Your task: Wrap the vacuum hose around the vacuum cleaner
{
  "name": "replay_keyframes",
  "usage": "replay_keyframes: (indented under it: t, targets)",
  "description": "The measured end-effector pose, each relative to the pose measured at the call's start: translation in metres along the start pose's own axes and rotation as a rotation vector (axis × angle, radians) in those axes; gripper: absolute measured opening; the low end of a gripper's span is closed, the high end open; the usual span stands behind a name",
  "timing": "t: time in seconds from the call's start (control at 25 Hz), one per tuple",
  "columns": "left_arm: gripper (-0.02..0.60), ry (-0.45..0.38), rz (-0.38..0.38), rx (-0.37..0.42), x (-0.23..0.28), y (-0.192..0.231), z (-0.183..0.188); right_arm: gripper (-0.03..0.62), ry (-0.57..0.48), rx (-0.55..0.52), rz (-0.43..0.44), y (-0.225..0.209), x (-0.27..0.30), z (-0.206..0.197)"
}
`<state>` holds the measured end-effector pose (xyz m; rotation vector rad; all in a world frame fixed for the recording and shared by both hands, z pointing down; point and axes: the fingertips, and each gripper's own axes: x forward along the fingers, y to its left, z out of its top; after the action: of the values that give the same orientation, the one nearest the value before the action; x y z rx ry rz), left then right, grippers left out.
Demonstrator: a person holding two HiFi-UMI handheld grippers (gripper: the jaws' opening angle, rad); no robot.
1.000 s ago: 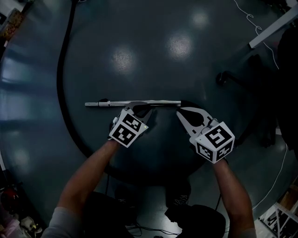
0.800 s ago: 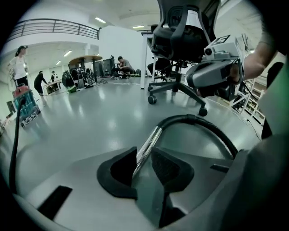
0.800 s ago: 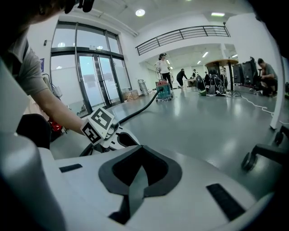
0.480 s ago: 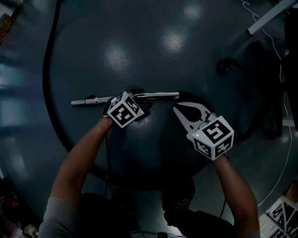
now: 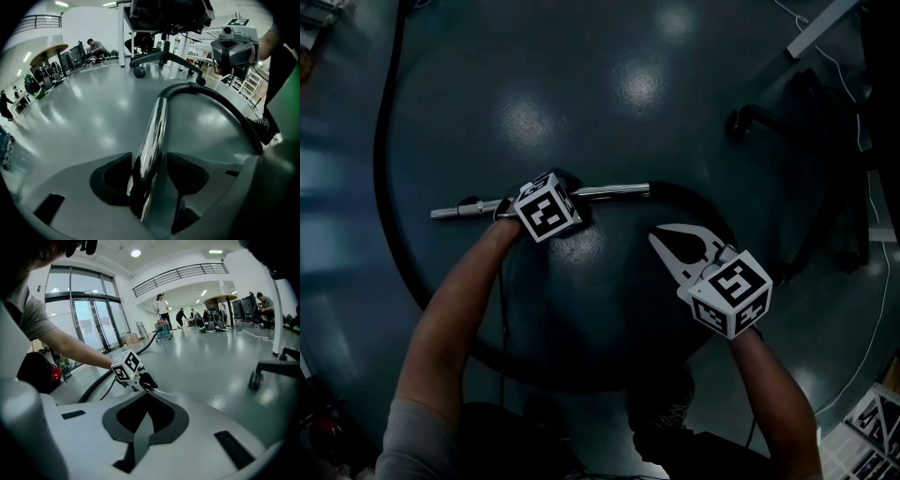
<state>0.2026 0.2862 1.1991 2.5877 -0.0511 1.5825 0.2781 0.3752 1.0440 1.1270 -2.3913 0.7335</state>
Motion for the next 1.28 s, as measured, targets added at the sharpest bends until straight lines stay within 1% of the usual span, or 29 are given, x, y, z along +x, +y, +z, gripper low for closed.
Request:
replay_keyframes:
  t: [0.12, 0.2, 0.32, 0.4, 0.48, 0.56, 0.68, 0.72, 0.92, 1.0, 1.08, 1.16, 1.28]
  targets:
    - [0.224, 0.043, 0.004, 0.038, 0.007, 0.005, -0.002, 0.005, -0.007, 0.003, -0.011, -0.004, -0.006, -0.001]
    - [0.225, 0.071, -0.011, 0.056, 0.01, 0.006, -0.003, 0.005, -0.009, 0.005, -0.017, -0.006, -0.011, -0.003]
    - [0.224, 0.1, -0.047, 0.059, 0.011, 0.007, -0.004, 0.005, -0.014, 0.015, -0.033, -0.011, -0.017, -0.005]
    - [0.224, 0.107, -0.057, 0.052, 0.012, 0.007, -0.002, 0.005, -0.013, 0.022, -0.044, -0.015, -0.02, -0.008]
    - [0.202, 0.105, -0.055, 0.045, 0.013, 0.004, 0.0, 0.005, -0.004, 0.02, -0.049, -0.017, -0.022, -0.01]
    - [0.192, 0.114, -0.053, 0.065, 0.012, -0.003, -0.004, 0.005, 0.019, -0.004, -0.034, -0.012, -0.025, -0.012]
    - [0.182, 0.142, -0.036, 0.117, 0.005, -0.011, -0.01, 0.005, 0.095, -0.083, 0.008, -0.005, -0.038, -0.022]
    - [0.18, 0.145, -0.028, 0.122, 0.002, -0.013, -0.012, 0.005, 0.116, -0.096, 0.013, -0.004, -0.044, -0.026]
    - [0.179, 0.131, 0.011, 0.085, -0.023, -0.024, -0.024, 0.005, 0.15, -0.083, 0.014, 0.003, -0.065, -0.037]
    - [0.179, 0.125, 0.022, 0.074, -0.039, -0.029, -0.026, 0.005, 0.161, -0.097, 0.009, 0.004, -0.065, -0.035]
    - [0.179, 0.12, 0.041, 0.059, -0.057, -0.031, -0.026, 0.005, 0.157, -0.108, 0.006, 0.004, -0.063, -0.027]
    - [0.179, 0.112, 0.068, 0.044, -0.077, -0.034, -0.024, 0.005, 0.144, -0.097, 0.013, 0.006, -0.061, -0.016]
    - [0.179, 0.1, 0.111, 0.022, -0.11, -0.039, -0.021, 0.005, 0.136, -0.079, 0.064, 0.023, -0.054, -0.002]
